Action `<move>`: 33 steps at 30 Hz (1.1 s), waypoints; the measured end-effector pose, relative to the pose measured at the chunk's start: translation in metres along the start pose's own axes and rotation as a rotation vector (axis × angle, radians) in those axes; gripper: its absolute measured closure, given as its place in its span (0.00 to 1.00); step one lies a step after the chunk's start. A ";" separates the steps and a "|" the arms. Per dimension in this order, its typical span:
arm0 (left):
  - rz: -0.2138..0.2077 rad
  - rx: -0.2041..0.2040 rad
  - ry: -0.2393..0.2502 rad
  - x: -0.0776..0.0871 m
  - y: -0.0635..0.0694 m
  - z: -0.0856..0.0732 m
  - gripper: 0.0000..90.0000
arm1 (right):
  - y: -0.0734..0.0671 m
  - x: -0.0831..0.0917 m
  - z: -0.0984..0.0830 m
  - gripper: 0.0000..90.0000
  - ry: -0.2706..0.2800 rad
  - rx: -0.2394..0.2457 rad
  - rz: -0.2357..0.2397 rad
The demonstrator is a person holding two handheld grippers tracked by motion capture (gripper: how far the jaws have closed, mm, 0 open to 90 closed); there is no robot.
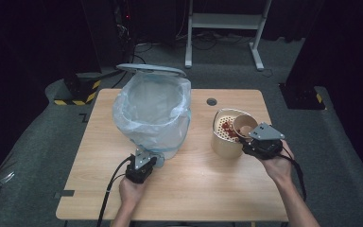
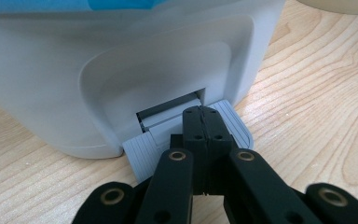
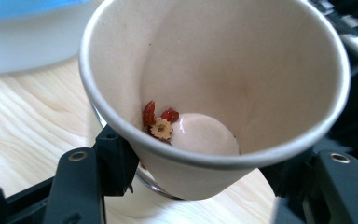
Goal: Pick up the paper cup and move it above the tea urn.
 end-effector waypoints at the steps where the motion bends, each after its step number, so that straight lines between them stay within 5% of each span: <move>1: -0.001 -0.001 0.000 0.000 0.000 0.000 1.00 | -0.001 0.000 0.001 0.41 0.005 -0.009 0.011; 7: -0.003 0.003 0.000 0.000 0.000 0.000 1.00 | 0.001 -0.004 0.006 0.41 0.016 -0.061 0.056; 33: -0.003 0.003 -0.002 0.000 0.000 0.000 1.00 | -0.005 -0.012 0.025 0.41 0.064 -0.137 0.168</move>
Point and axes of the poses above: each handheld gripper's, and its own axes: x roughly backward along the jaws, z roughly out of its top, y roughly to its right, the point moved 1 cm from there along -x, roughly forward along the jaws, and after that the axes turned 5 degrees about z, right-handed, at the moved point
